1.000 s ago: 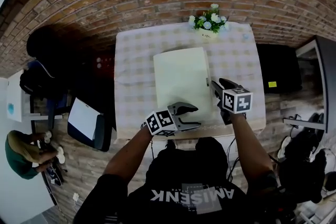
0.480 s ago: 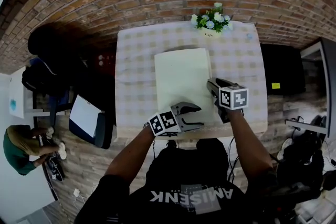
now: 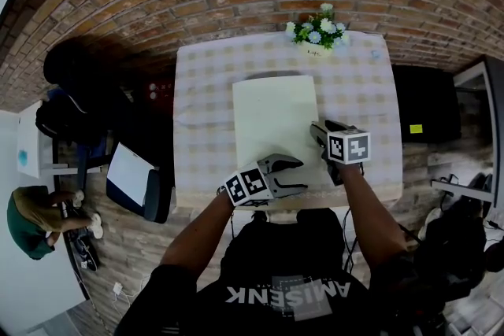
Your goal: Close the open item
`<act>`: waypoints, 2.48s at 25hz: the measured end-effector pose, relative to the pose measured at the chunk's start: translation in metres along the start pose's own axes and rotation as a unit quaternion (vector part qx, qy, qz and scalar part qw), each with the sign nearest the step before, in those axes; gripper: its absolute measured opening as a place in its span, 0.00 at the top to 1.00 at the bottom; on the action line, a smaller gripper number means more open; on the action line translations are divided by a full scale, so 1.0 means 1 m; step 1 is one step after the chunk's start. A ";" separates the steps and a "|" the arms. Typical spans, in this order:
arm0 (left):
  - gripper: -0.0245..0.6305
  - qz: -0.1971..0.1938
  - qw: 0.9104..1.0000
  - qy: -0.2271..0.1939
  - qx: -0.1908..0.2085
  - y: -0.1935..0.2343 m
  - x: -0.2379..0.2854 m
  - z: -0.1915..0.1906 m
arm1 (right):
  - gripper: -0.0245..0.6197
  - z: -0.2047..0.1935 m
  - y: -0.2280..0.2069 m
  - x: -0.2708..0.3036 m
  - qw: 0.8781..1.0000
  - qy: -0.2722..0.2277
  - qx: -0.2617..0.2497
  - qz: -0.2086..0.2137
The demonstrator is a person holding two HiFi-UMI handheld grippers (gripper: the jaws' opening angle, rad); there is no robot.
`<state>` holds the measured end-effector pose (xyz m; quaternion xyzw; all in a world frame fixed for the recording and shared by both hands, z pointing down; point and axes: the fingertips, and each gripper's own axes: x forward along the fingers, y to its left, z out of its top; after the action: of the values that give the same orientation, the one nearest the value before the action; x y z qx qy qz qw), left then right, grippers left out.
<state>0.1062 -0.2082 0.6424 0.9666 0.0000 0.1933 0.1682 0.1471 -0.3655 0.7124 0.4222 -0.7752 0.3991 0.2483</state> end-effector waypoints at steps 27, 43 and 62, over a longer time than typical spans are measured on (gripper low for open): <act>0.60 0.260 0.949 -0.130 -0.125 0.056 -0.128 0.013 | 0.56 -0.001 -0.003 -0.001 0.999 0.007 0.028 0.019; 0.60 0.322 0.919 -0.209 -0.089 0.048 -0.196 0.058 | 0.57 0.071 0.046 -0.100 0.991 -0.131 0.009 0.032; 0.93 0.445 0.853 -0.269 -0.030 0.028 -0.291 0.144 | 0.80 0.124 0.135 -0.232 0.954 -0.284 -0.079 0.047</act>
<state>-0.1113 -0.3003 0.4170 0.8720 -0.4814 -0.0206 0.0860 0.1471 -0.3185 0.4209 0.4601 -0.8617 0.2117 0.0308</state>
